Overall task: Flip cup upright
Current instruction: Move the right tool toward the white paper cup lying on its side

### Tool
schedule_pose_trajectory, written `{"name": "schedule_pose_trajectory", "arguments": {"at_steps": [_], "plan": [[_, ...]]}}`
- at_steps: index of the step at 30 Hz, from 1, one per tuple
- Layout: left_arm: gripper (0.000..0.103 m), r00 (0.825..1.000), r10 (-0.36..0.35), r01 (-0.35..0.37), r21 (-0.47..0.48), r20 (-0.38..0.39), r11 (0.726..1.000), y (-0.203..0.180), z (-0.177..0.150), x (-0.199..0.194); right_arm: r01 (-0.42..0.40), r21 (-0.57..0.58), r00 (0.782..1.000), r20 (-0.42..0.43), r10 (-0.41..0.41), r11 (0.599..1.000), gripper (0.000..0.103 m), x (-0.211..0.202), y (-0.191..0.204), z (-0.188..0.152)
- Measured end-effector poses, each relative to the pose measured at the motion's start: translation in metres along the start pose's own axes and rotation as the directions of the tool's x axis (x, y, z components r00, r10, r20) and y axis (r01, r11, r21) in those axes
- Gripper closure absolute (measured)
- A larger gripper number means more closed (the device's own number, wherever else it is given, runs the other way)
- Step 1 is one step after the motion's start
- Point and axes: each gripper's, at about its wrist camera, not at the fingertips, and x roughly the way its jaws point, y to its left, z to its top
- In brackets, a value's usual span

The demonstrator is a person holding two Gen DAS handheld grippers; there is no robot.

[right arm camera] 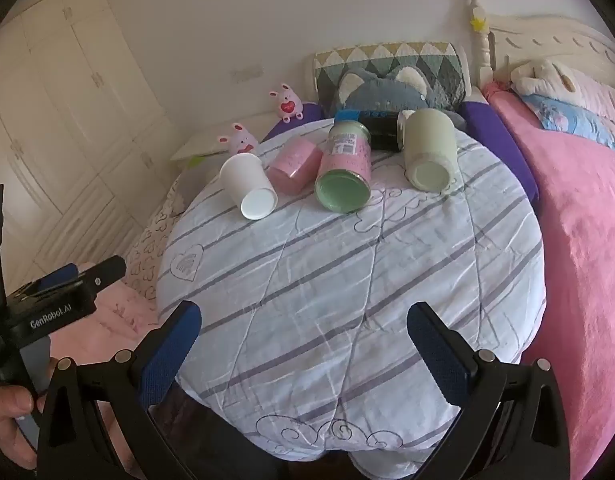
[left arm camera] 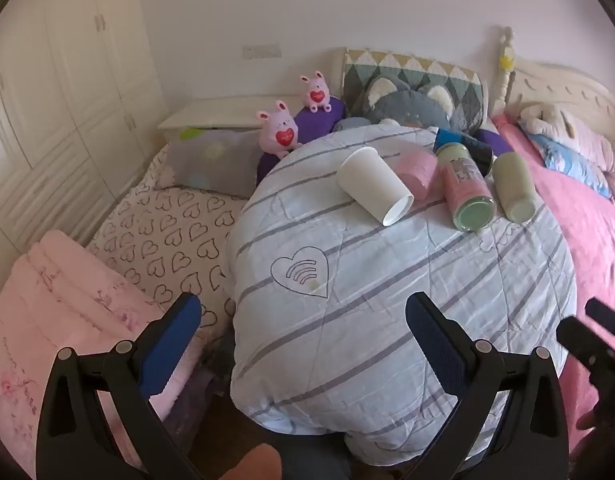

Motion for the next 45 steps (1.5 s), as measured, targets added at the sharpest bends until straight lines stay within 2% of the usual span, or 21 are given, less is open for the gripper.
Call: {"name": "schedule_pose_trajectory", "arguments": {"at_steps": [3,5,9,11,15,19,22,45], "plan": [[0.0,0.999,0.03,-0.03,-0.003,0.04,1.0,0.006,0.0,-0.004,-0.002,0.003,1.0,-0.007,0.002,1.0,0.0,-0.003,-0.003,0.008],[0.0,0.997,0.054,-0.054,0.009,0.062,0.998,0.008,0.0,-0.009,0.026,-0.036,1.0,0.005,-0.026,0.999,0.0,-0.005,0.004,0.013],[0.0,0.997,0.068,-0.068,0.001,0.038,0.998,0.002,0.002,-0.01,0.032,-0.062,0.999,0.017,-0.031,0.998,0.0,-0.003,0.018,0.016],[0.0,0.998,0.049,-0.049,-0.009,0.031,0.999,0.003,0.002,-0.01,0.034,-0.074,0.999,0.024,-0.033,0.997,0.0,-0.003,0.022,0.015],[0.0,0.999,-0.045,0.045,-0.067,-0.002,0.997,0.012,0.004,-0.008,0.038,-0.098,0.999,0.018,-0.037,0.994,0.0,-0.002,0.029,0.016],[0.0,0.999,0.028,-0.028,-0.035,0.017,0.999,0.008,0.004,-0.008,0.041,-0.104,0.999,0.024,-0.039,0.994,0.0,-0.004,0.032,0.016],[0.0,0.998,0.048,-0.046,-0.04,0.044,0.998,0.013,0.004,-0.011,0.048,-0.105,0.999,0.031,-0.044,0.993,0.0,-0.004,0.033,0.016],[0.0,0.997,0.065,-0.064,-0.059,0.028,0.996,0.029,0.004,0.0,0.056,-0.146,0.998,0.01,-0.055,0.988,0.0,0.012,0.042,0.02]]}}
